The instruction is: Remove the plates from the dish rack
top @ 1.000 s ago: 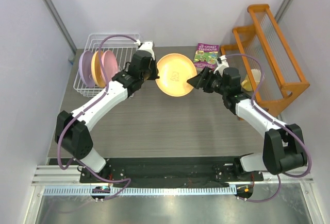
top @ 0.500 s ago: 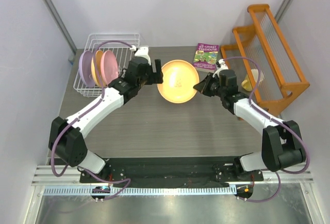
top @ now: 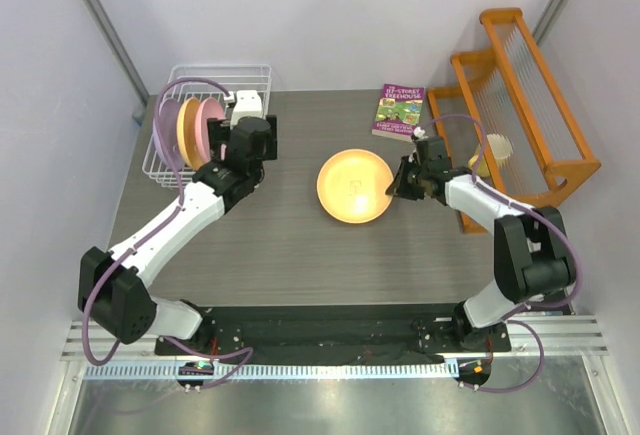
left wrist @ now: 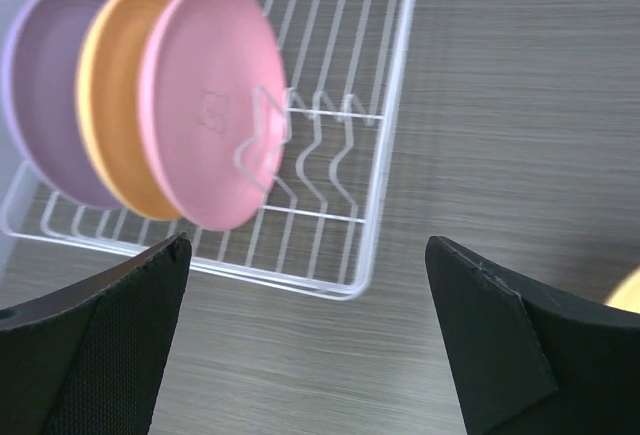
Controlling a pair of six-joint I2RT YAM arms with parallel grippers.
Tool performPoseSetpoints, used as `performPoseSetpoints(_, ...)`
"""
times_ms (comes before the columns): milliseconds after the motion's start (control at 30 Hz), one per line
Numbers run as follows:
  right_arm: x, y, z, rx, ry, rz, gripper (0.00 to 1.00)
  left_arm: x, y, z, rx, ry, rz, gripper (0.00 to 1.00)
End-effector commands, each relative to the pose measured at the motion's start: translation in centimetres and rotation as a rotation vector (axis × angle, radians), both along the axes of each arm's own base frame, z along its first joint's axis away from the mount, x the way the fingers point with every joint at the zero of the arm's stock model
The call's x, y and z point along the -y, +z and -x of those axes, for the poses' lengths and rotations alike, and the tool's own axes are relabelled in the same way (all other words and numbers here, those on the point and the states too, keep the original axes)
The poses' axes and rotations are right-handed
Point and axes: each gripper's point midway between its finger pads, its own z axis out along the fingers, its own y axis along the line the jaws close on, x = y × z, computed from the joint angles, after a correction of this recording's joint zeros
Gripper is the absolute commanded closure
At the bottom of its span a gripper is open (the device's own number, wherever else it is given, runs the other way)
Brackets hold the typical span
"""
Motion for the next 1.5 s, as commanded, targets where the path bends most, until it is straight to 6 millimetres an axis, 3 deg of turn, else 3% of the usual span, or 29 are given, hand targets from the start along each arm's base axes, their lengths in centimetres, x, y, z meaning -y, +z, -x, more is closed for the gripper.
performPoseSetpoints(0, -0.3, -0.6, -1.1, -0.028, 0.012, 0.003, 0.98, -3.9, 1.1, 0.0, 0.035, 0.119, -0.064, 0.00)
performPoseSetpoints(167, -0.2, -1.8, -1.6, -0.049, -0.002, 0.018, 0.95, -5.9, 0.0, -0.5, 0.013, 0.144, -0.042, 0.00)
performPoseSetpoints(267, 0.1, -2.1, -1.8, -0.055, -0.019, 0.029, 0.75, -6.7, -0.3, -0.9, 0.011, 0.159, -0.036, 0.00)
performPoseSetpoints(333, 0.2, -2.1, -1.8, -0.050, -0.025, 0.035, 0.53, -7.4, -0.6, -1.2, 0.011, 0.176, -0.039, 0.00)
performPoseSetpoints(367, 0.6, -2.1, -1.9, -0.046, -0.039, 0.053, 0.51, -7.6, -0.7, -1.4, 0.007, 0.180, -0.037, 0.01)
performPoseSetpoints(600, 2.4, 0.6, -1.7, 0.028, -0.070, 0.126, 0.48, -9.9, -1.1, -2.6, 0.062, 0.285, -0.075, 0.07)
performPoseSetpoints(733, 2.9, 2.8, -1.5, 0.079, -0.078, 0.140, 0.45, -10.9, -1.5, -4.1, 0.053, 0.308, -0.092, 0.16)
performPoseSetpoints(867, 3.2, 4.6, -1.4, 0.120, -0.084, 0.143, 0.43, -11.5, -2.6, -5.6, 0.040, 0.327, -0.113, 0.17)
performPoseSetpoints(1100, 3.4, 4.7, -1.1, 0.114, -0.082, 0.149, 0.43, -12.8, -4.1, -7.3, 0.064, 0.372, -0.111, 0.24)
performPoseSetpoints(1133, 3.4, 4.5, -1.1, 0.111, -0.083, 0.149, 0.43, -12.9, -4.6, -7.6, 0.053, 0.374, -0.116, 0.37)
performPoseSetpoints(1200, 3.5, 4.3, -1.2, 0.106, -0.083, 0.153, 0.43, -13.2, -4.4, -7.9, 0.045, 0.390, -0.128, 0.49)
performPoseSetpoints(1233, 3.4, 4.0, -1.2, 0.098, -0.081, 0.153, 0.43, -13.2, -4.8, -8.1, 0.034, 0.389, -0.140, 0.62)
performPoseSetpoints(1300, 3.4, 3.9, -1.3, 0.093, -0.081, 0.152, 0.43, -13.2, -4.7, -8.3, 0.032, 0.391, -0.147, 0.76)
performPoseSetpoints(1333, 3.4, 3.6, -1.3, 0.086, -0.081, 0.152, 0.44, -13.3, -4.6, -8.3, 0.032, 0.397, -0.150, 0.89)
performPoseSetpoints(1400, 3.2, 3.4, -1.3, 0.079, -0.077, 0.148, 0.44, -13.4, -4.4, -8.2, 0.033, 0.406, -0.156, 0.99)
performPoseSetpoints(1467, 3.2, 3.2, -1.3, 0.073, -0.074, 0.147, 0.44, -13.6, -3.8, -8.0, 0.041, 0.418, -0.157, 1.00)
